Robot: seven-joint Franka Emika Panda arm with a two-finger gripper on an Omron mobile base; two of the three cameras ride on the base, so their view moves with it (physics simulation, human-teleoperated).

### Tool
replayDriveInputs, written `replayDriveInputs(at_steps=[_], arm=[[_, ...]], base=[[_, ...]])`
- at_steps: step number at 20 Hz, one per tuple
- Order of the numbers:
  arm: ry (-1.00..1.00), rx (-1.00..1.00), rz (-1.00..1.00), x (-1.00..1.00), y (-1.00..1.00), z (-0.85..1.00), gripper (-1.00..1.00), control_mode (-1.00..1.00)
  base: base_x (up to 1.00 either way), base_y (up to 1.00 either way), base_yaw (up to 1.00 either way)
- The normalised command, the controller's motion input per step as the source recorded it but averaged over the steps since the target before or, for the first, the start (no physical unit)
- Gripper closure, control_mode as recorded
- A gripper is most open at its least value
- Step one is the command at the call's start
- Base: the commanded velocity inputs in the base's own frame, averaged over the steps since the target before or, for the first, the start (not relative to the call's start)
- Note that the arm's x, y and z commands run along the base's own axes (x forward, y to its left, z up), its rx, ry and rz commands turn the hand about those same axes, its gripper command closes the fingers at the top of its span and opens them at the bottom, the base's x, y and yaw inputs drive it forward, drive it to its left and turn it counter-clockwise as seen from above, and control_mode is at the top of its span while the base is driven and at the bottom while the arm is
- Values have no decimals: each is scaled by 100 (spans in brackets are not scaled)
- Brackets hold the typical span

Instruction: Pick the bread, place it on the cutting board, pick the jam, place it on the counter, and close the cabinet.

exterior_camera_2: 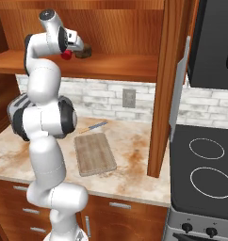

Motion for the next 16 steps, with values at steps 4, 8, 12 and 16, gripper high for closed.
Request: replayDriveInputs(at_steps=[4,8,12,16], arm=[[0,0,0,-4,-3,0,100,-100],[-4,0,0,-29,-9,0,100,-100],[-4,0,0,-37,-8,0,100,-100],[-6,0,0,-50,-6,0,100,-100]], base=[[0,0,0],[0,0,0],[0,0,0],[0,0,0]])
